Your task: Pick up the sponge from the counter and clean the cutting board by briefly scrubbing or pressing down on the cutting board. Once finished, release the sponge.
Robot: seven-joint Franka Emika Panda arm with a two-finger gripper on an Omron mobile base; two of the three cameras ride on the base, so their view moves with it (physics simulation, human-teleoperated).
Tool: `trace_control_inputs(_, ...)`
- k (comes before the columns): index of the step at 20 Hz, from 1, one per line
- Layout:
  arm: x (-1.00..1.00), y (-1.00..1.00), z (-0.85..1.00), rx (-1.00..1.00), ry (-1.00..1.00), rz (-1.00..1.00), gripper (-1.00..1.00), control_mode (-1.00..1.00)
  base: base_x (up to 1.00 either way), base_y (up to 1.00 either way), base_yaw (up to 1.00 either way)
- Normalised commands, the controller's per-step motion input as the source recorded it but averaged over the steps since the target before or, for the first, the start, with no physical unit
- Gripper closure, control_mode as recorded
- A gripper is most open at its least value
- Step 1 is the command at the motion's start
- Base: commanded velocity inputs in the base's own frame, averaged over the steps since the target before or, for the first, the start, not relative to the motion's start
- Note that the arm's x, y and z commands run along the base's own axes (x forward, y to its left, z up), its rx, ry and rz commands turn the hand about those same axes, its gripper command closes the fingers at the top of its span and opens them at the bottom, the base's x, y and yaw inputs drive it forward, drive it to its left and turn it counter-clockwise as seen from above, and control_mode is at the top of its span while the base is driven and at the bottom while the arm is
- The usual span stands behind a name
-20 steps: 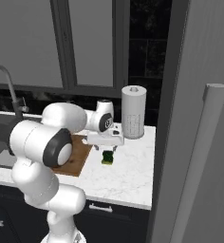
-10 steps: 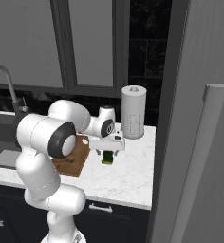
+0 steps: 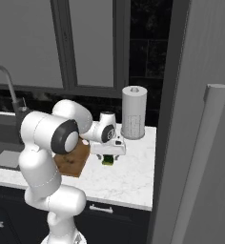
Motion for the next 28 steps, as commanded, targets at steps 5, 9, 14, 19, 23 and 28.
trace_control_inputs(5,-0.02,0.00,-0.02,0.00,-0.01,0.00,1.00,-1.00,0.00,0.00,0.00)
trace_control_inputs(9,-0.04,0.43,0.07,-0.01,-0.02,0.00,1.00,-1.00,0.00,0.00,0.00)
trace_control_inputs(14,-0.07,0.53,0.48,-0.02,-0.09,-0.09,1.00,-1.00,0.00,0.00,0.00)
trace_control_inputs(19,-0.09,0.85,0.46,-0.02,-0.05,-0.22,1.00,-1.00,0.00,0.00,0.00)
trace_control_inputs(23,0.00,0.83,0.33,0.00,0.00,-0.21,1.00,-1.00,0.00,0.00,0.00)
trace_control_inputs(28,0.00,0.87,0.05,0.00,0.00,-0.15,1.00,-1.00,0.00,0.00,0.00)
